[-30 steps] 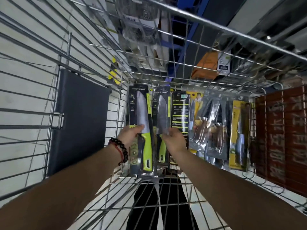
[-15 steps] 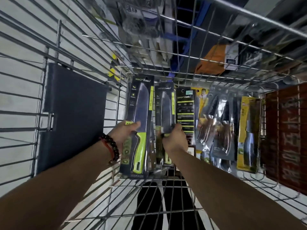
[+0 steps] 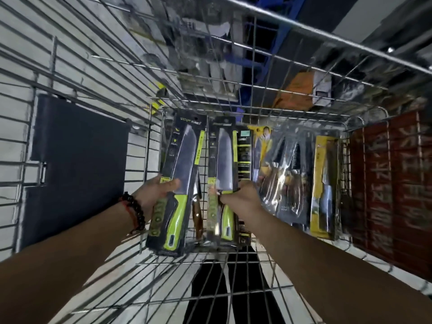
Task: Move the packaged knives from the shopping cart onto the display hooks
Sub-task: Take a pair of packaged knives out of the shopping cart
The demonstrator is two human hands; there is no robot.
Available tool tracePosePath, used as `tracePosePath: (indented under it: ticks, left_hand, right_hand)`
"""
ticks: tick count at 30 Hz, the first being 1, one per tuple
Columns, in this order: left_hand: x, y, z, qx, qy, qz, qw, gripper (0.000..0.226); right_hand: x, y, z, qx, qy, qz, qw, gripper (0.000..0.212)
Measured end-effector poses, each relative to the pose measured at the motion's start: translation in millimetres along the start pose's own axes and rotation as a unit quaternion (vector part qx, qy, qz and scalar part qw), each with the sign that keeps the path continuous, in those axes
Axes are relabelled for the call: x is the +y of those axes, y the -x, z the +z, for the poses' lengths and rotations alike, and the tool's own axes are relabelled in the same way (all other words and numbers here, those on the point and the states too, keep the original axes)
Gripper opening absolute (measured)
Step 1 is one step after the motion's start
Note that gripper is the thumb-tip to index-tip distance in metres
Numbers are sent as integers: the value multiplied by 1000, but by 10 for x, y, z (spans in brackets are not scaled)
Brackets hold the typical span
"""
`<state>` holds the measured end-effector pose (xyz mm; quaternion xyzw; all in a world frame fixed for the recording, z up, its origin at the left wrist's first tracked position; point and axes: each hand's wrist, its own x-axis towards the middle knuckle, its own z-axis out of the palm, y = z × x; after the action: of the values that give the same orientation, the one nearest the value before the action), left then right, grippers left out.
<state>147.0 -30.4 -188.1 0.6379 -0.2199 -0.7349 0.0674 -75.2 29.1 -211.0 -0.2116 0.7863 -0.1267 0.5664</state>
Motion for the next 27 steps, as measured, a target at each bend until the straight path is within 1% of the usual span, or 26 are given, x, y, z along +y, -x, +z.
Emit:
tracePosePath:
  ticks: [2, 5, 7, 11, 12, 15, 16, 17, 18, 19, 20, 21, 22, 23, 24, 25, 27]
  left_hand:
    - [-2, -9, -20, 7, 0, -2, 1000, 92]
    - [0, -7, -78, -3, -17, 0, 1000, 97]
    - [-6, -20, -156, -4, -19, -1, 1000, 97]
    - [-10, -5, -289, 28, -31, 17, 999, 114]
    - [4, 13, -288, 32, -29, 22, 999, 108]
    - [34, 90, -232, 28, -10, 22, 999, 63]
    - [20, 94, -218, 29, -5, 12, 1000, 57]
    - [4, 103, -218, 28, -3, 4, 1000, 60]
    - [2, 110, -219, 30, -2, 5, 1000, 69]
    - [8, 116, -218, 37, -1, 7, 999, 81]
    - [-10, 88, -250, 46, -3, 4, 999, 95]
    - [-48, 34, -307, 51, -7, 1, 999, 104]
    - [-128, -80, -415, 43, -17, 1, 999, 108]
    - [-172, -124, -467, 29, -19, -1, 999, 108]
    - [-172, -113, -464, 12, -10, 1, 1000, 102]
    - [-126, -18, -383, 6, -9, 5, 1000, 88]
    - [-67, 155, -216, -11, -9, 13, 1000, 47]
  right_hand:
    - [-8, 76, 4, -12, -46, -1, 999, 39]
    - [-4, 161, -12, -21, -118, 6, 993, 32]
    - [-17, 204, -34, -28, -129, 6, 991, 32]
    - [-97, 302, 39, -49, -140, -13, 989, 43]
    - [-122, 339, 67, -54, -144, -17, 988, 44]
    - [-131, 425, 184, -83, -156, -34, 984, 31]
    - [-139, 464, 229, -93, -158, -34, 982, 34]
    - [-133, 494, 291, -101, -159, -37, 981, 42]
    - [-142, 532, 341, -106, -157, -39, 981, 56]
    - [-133, 542, 397, -112, -159, -44, 980, 68]
    - [-140, 562, 434, -119, -158, -48, 979, 75]
    - [-149, 583, 457, -126, -156, -56, 978, 78]
    - [-164, 608, 473, -131, -154, -62, 977, 79]
    - [-154, 609, 497, -135, -158, -73, 975, 80]
    - [-154, 623, 516, -137, -158, -83, 974, 80]
    - [-161, 639, 543, -139, -154, -91, 974, 77]
    - [-203, 711, 585, -130, -140, -106, 976, 61]
